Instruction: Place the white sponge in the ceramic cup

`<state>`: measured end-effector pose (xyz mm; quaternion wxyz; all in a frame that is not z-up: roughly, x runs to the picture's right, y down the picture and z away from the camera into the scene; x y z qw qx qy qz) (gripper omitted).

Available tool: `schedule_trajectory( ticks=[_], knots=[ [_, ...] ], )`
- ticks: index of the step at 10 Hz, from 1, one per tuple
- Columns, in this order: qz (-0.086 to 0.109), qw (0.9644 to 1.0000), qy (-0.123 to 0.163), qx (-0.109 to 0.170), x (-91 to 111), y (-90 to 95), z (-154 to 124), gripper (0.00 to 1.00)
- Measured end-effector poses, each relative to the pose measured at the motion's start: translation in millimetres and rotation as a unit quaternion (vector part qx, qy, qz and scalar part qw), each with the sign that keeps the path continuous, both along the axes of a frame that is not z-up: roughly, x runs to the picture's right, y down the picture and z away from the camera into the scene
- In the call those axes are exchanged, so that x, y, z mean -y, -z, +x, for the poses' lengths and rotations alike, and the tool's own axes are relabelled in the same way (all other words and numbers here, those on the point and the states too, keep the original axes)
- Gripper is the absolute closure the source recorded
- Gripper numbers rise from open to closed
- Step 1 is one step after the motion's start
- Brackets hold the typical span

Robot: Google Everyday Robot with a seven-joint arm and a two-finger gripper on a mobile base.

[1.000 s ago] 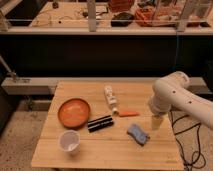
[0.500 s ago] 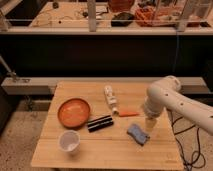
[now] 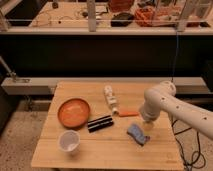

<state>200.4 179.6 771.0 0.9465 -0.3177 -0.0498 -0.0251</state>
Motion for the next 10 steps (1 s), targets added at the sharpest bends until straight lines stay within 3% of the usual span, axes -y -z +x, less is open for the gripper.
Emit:
schedule_trajectory(
  ticks=[10],
  knots=[
    [-0.027,0.9993,-0.012,0.022,-44,-26.6,0,0.20]
  ],
)
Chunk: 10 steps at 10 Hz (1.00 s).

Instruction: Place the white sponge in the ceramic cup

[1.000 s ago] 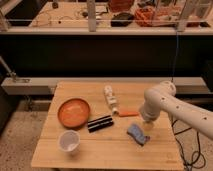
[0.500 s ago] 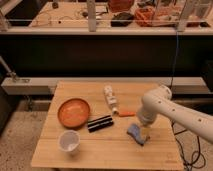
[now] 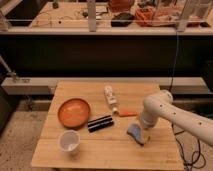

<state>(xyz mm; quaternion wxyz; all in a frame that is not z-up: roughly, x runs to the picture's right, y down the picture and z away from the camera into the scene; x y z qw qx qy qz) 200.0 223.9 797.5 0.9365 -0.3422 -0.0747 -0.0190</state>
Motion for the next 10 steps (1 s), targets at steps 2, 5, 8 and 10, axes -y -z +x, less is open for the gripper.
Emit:
schedule_trajectory(
  ticks=[2,5,8,10],
  knots=[
    [0.001,1.0000,0.001,0.005,-2,-4.3,-3,0.30],
    [0.004,1.0000,-0.001,0.006,-6,-9.8,-1,0.59],
    [0.004,1.0000,0.001,0.008,-5,-12.6,0,0.84],
    [0.002,0.9999,0.005,0.013,1,-6.3,-2,0.84]
  ],
)
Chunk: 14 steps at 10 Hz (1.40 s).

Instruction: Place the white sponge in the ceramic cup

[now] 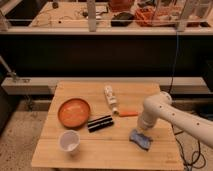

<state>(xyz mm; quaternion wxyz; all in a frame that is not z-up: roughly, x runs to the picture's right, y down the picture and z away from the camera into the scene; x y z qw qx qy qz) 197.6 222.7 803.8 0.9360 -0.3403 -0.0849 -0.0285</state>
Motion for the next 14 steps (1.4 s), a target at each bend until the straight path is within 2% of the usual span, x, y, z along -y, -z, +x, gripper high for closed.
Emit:
schedule_trajectory(
  ticks=[3,4,5,6,7,9,12,13,14],
  knots=[
    [-0.002,1.0000,-0.001,0.004,4.4,2.2,-1.0,0.85],
    [-0.002,1.0000,-0.001,0.005,6.8,3.8,-0.8,0.90],
    [-0.003,1.0000,0.000,0.005,8.6,5.1,-0.8,0.91],
    [-0.004,1.0000,-0.001,0.008,9.7,6.1,-1.3,0.87],
    [-0.004,0.9999,-0.004,0.014,10.4,6.5,-0.1,0.78],
    [-0.005,0.9998,-0.007,0.016,9.8,7.5,1.8,0.69],
    [-0.007,0.9997,-0.013,0.017,6.6,9.9,5.3,0.46],
    [-0.006,0.9996,-0.019,0.018,6.7,10.4,6.6,0.45],
    [-0.006,0.9995,-0.024,0.019,6.3,10.5,7.9,0.48]
  ],
)
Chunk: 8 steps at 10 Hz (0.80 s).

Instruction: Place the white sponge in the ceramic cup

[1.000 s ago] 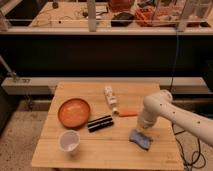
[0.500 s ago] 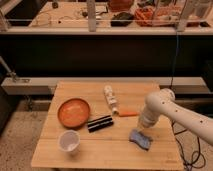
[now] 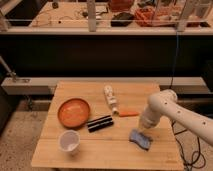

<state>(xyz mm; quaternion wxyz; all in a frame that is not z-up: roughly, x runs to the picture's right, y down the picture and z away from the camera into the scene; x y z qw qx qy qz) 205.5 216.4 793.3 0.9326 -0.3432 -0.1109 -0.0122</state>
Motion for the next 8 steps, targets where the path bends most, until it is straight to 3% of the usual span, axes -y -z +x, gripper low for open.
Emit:
schedule_trajectory(
  ticks=[5,6,8],
  knots=[
    [0.002,0.9998,-0.019,-0.001,-2.4,1.2,4.3,0.49],
    [0.003,0.9997,-0.024,-0.002,-2.4,1.5,5.3,0.46],
    [0.005,0.9995,-0.032,-0.004,-2.6,1.9,3.3,0.29]
  ],
)
